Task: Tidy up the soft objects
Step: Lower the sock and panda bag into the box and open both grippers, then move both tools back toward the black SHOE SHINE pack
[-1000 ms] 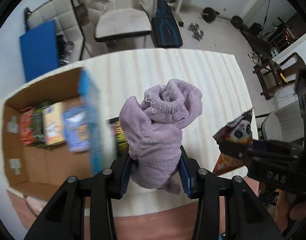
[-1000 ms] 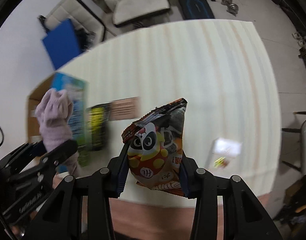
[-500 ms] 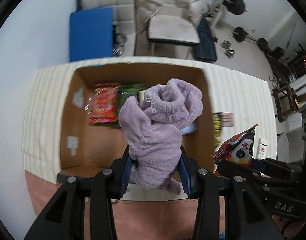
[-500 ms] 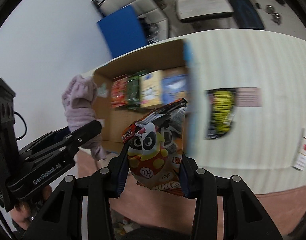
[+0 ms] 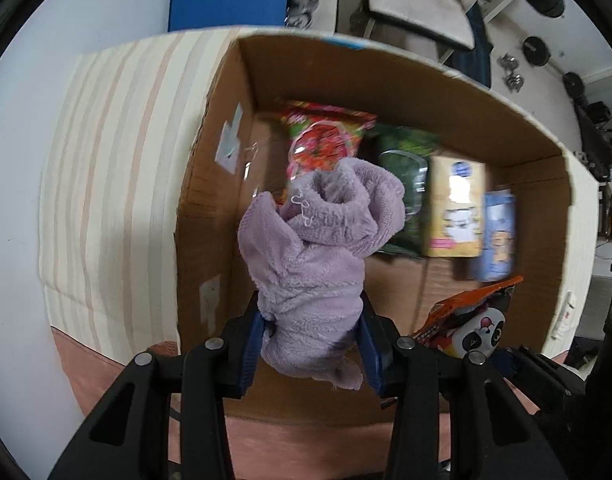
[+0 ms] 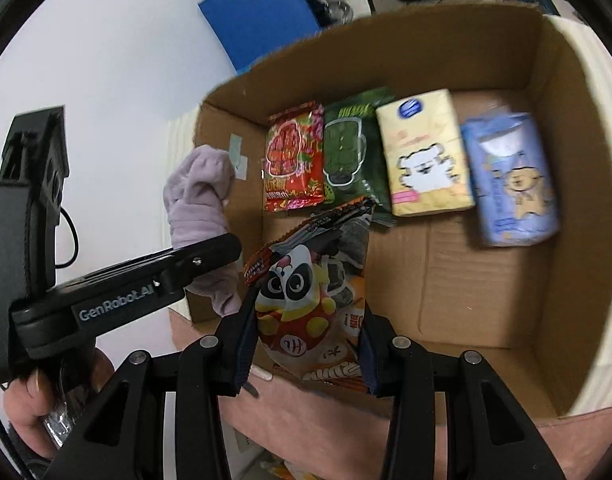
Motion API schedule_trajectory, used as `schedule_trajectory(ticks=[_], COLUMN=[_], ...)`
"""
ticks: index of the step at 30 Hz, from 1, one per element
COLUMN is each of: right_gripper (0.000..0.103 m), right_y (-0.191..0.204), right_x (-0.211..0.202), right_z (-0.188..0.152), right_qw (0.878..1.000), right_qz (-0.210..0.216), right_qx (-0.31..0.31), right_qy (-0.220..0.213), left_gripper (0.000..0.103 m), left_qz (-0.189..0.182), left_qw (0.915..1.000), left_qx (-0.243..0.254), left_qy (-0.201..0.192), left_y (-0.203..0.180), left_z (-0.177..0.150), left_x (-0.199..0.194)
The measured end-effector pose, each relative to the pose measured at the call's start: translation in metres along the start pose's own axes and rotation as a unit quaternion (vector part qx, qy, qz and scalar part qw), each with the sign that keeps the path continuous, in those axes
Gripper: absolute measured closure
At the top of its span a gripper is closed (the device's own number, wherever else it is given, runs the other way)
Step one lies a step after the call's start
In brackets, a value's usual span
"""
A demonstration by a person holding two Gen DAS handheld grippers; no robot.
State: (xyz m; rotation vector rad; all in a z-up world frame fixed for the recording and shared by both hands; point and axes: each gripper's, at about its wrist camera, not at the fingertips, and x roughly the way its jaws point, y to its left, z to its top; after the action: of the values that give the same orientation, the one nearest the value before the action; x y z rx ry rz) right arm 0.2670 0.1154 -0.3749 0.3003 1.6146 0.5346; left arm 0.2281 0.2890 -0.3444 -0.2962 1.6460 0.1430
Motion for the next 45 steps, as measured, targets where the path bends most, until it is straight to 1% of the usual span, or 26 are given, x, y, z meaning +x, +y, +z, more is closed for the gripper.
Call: schedule_trajectory(ticks=[3,7,8,10,12,13,14,15,16,17,18,20,23,25,26,27,29,31,32,33,35,36,38,41,45], right_gripper=[0.057,0.057,0.057,0.057,0.050,0.044,0.025,0.013,0.012,0.012,0.012,0.012,0.012,0.012,0.012,0.012,0.012,0.012,0.010,0.001,0.000,0.000,0.000,0.000,0.000], right_y=[0.002,0.004,0.006,0.009,0.013,0.015,0.015,0.016,0.016,0.018,0.018,0.018,0.015,0.014,0.014,0.013,0.007,0.006,0.006,0.008,0.009,0.011,0.011,0.014,0.023], right_x=[0.026,0.050,0.055,0.062,0.072,0.076,0.078,0.080,0.082,0.084,0.082,0.076,0.061,0.050,0.044,0.039,0.029,0.019,0.013,0.008,-0.003,-0.012,-0.023,-0.048,-0.073], right_z=[0.005,0.010,0.011,0.012,0.012,0.012,0.012,0.012,0.012,0.012,0.012,0.011,0.008,0.006,0.004,0.001,-0.004,-0.008,-0.012,-0.013,-0.018,-0.014,-0.022,-0.038,-0.058], right_qw=[1.000,0.999,0.999,0.999,0.997,0.997,0.997,0.996,0.996,0.996,0.995,0.995,0.994,0.991,0.990,0.989,0.988,0.987,0.985,0.983,0.977,0.974,0.967,0.961,0.959], right_qz=[-0.006,-0.009,-0.008,-0.003,-0.013,-0.015,-0.014,-0.015,-0.020,-0.026,-0.038,-0.058,-0.084,-0.110,-0.120,-0.131,-0.138,-0.150,-0.162,-0.173,-0.203,-0.217,-0.243,-0.258,-0.255], right_qx=[0.001,0.003,0.000,-0.008,-0.016,-0.022,-0.024,-0.025,-0.028,-0.031,-0.035,-0.041,-0.044,-0.049,-0.051,-0.053,-0.051,-0.051,-0.053,-0.054,-0.061,-0.063,-0.070,-0.078,-0.086], right_qy=[0.016,0.031,0.034,0.052,0.069,0.074,0.079,0.084,0.085,0.085,0.082,0.075,0.063,0.049,0.045,0.039,0.034,0.027,0.020,0.013,-0.005,-0.014,-0.035,-0.060,-0.086], left_gripper=[0.063,0.063,0.061,0.061,0.059,0.057,0.053,0.048,0.044,0.036,0.033,0.032,0.028,0.027,0.025,0.013,0.003,0.003,0.003,0.003,0.003,0.003,0.003,0.003,0.003], left_qz=[0.002,-0.004,-0.001,0.008,0.000,-0.006,-0.007,-0.006,-0.007,-0.009,-0.012,-0.013,-0.013,-0.015,-0.015,-0.014,-0.007,0.011,0.019,0.023,0.023,0.023,0.024,0.022,0.022], left_qw=[0.9999,0.9996,0.9996,0.9992,0.9986,0.9985,0.9985,0.9986,0.9987,0.9987,0.9989,0.9991,0.9995,0.9996,0.9997,0.9998,0.9999,0.9999,0.9997,0.9993,0.9988,0.9985,0.9972,0.9947,0.9901], left_qx=[-0.003,-0.004,-0.003,-0.003,-0.010,-0.013,-0.013,-0.013,-0.014,-0.015,-0.015,-0.016,-0.014,-0.013,-0.012,-0.010,-0.006,0.002,0.006,0.009,0.011,0.012,0.010,0.007,0.005], left_qy=[0.016,0.027,0.030,0.040,0.051,0.052,0.052,0.050,0.049,0.047,0.044,0.037,0.026,0.020,0.016,0.013,0.005,-0.006,-0.016,-0.026,-0.041,-0.048,-0.070,-0.100,-0.139], left_y=[0.011,0.017,0.018,0.018,0.020,0.022,0.024,0.025,0.026,0.026,0.027,0.027,0.024,0.020,0.018,0.015,0.009,0.003,0.000,-0.003,-0.007,-0.006,-0.010,-0.014,-0.019], left_z=[0.004,0.006,0.006,0.005,0.004,0.004,0.003,0.002,0.003,0.003,0.001,0.000,-0.006,-0.010,-0.012,-0.013,-0.019,-0.025,-0.029,-0.034,-0.041,-0.044,-0.054,-0.070,-0.094], left_x=[0.015,0.027,0.029,0.033,0.035,0.035,0.035,0.034,0.033,0.032,0.029,0.025,0.018,0.013,0.011,0.007,0.005,-0.001,-0.005,-0.011,-0.020,-0.026,-0.039,-0.061,-0.089])
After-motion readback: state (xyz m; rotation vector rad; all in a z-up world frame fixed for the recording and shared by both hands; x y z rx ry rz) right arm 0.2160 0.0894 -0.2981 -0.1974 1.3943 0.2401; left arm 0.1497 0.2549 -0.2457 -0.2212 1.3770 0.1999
